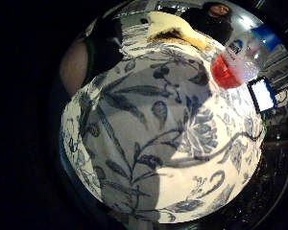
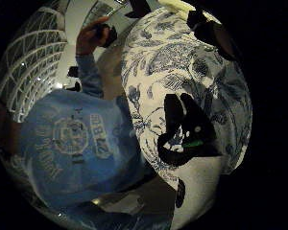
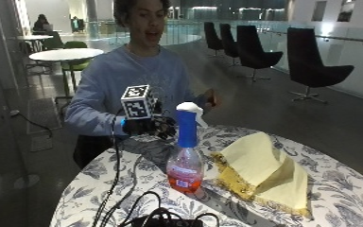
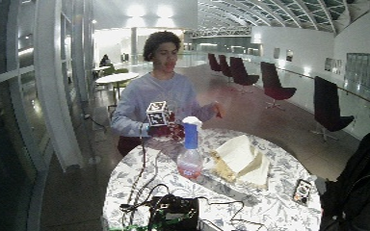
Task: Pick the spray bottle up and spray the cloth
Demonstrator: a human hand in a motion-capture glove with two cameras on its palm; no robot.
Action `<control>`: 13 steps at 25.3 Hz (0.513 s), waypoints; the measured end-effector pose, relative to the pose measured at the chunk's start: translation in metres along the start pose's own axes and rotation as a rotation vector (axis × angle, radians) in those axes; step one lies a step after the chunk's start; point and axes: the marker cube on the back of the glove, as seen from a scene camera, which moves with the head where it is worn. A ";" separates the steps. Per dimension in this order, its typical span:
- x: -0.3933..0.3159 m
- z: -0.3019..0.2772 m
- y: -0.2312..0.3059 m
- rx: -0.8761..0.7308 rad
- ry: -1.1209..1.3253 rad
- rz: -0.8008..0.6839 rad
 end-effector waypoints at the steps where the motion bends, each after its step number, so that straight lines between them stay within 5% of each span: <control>1: 0.001 0.000 0.000 0.001 0.000 0.001; 13: 0.007 -0.001 -0.002 0.021 -0.028 0.022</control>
